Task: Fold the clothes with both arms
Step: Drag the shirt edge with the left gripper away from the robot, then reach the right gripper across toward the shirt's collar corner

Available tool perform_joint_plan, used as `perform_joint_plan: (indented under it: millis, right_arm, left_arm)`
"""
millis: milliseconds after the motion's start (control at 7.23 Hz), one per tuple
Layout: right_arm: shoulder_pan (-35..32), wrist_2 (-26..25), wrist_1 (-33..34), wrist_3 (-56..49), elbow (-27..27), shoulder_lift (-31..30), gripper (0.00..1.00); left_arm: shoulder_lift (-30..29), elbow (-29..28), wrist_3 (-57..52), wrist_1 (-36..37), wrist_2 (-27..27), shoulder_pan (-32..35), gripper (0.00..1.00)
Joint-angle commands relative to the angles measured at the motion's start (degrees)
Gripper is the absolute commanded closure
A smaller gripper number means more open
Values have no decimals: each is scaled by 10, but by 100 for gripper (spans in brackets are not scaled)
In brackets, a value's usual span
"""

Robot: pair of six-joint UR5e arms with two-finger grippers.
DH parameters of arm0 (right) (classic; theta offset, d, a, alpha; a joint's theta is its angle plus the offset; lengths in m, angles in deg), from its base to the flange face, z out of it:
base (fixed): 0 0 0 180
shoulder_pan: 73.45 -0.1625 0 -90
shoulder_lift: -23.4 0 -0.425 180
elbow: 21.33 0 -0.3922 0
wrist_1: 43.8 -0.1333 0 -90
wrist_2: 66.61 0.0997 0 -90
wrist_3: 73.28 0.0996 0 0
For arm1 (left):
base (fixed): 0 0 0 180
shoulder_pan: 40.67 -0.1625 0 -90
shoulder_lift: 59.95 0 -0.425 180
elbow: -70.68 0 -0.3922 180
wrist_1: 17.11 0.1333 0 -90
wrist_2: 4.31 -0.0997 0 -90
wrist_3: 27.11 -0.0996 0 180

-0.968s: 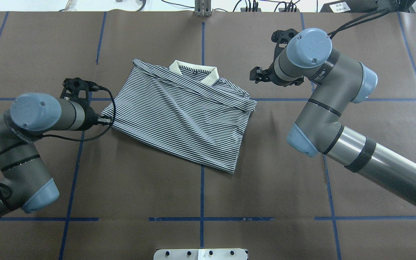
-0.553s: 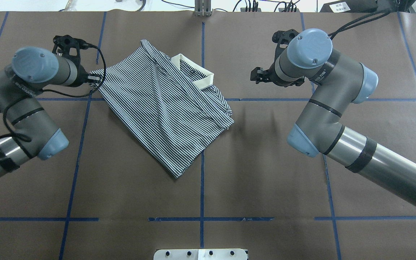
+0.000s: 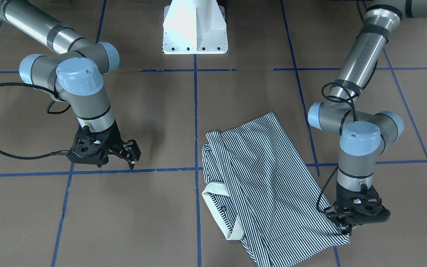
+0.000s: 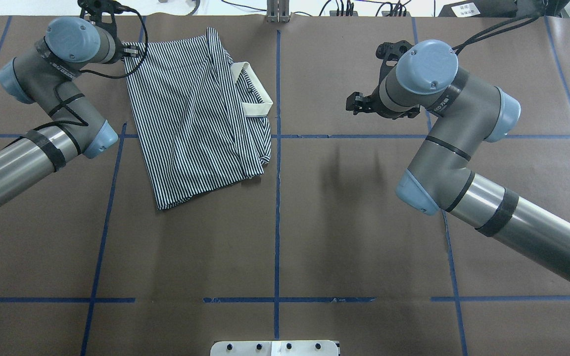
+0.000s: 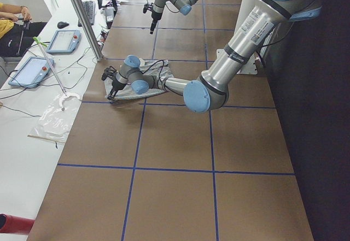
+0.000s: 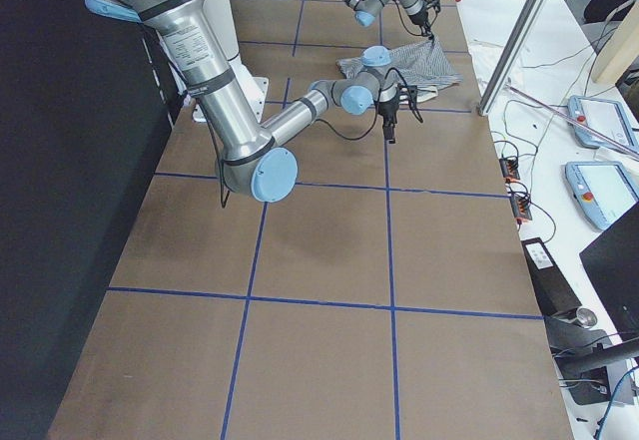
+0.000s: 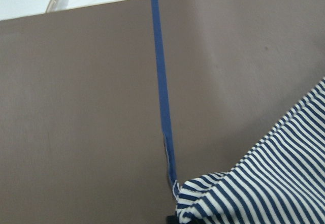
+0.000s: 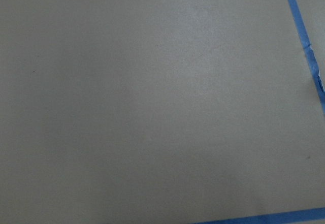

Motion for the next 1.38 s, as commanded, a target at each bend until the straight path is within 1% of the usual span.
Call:
perform_joint_plan:
  millis: [0, 138, 277, 415, 553, 692, 830, 968, 1107, 1245]
  right_arm:
    - [6, -1, 0, 11, 2, 6, 0]
    - [14, -11, 0, 37, 10, 24, 0]
    - [27, -38, 2, 72, 31, 60, 1]
    - [48, -76, -3, 122, 88, 123, 2]
    - [68, -108, -69, 179, 174, 176, 4]
    - [80, -128, -114, 199, 250, 222, 7]
    - [92, -152, -116, 220, 283, 251, 11]
    - [105, -178, -117, 234, 343, 297, 11]
    - [111, -187, -120, 241, 389, 325, 11]
    - [113, -193, -121, 241, 403, 325, 11]
  left_arm:
    - [-1, -11, -93, -10, 8, 32, 0]
    - [0, -7, -164, -10, 80, 73, 0]
    - [25, 10, -196, -19, 113, 88, 0]
    - [43, 41, -194, -25, 113, 88, 0]
    - [45, 48, -194, -25, 115, 86, 0]
    - [44, 49, -194, -25, 116, 86, 0]
    - [45, 49, -194, -25, 116, 86, 0]
    - [45, 49, -194, -25, 116, 86, 0]
    - [44, 50, -193, -25, 116, 85, 0]
    - [45, 50, -193, -25, 116, 85, 0]
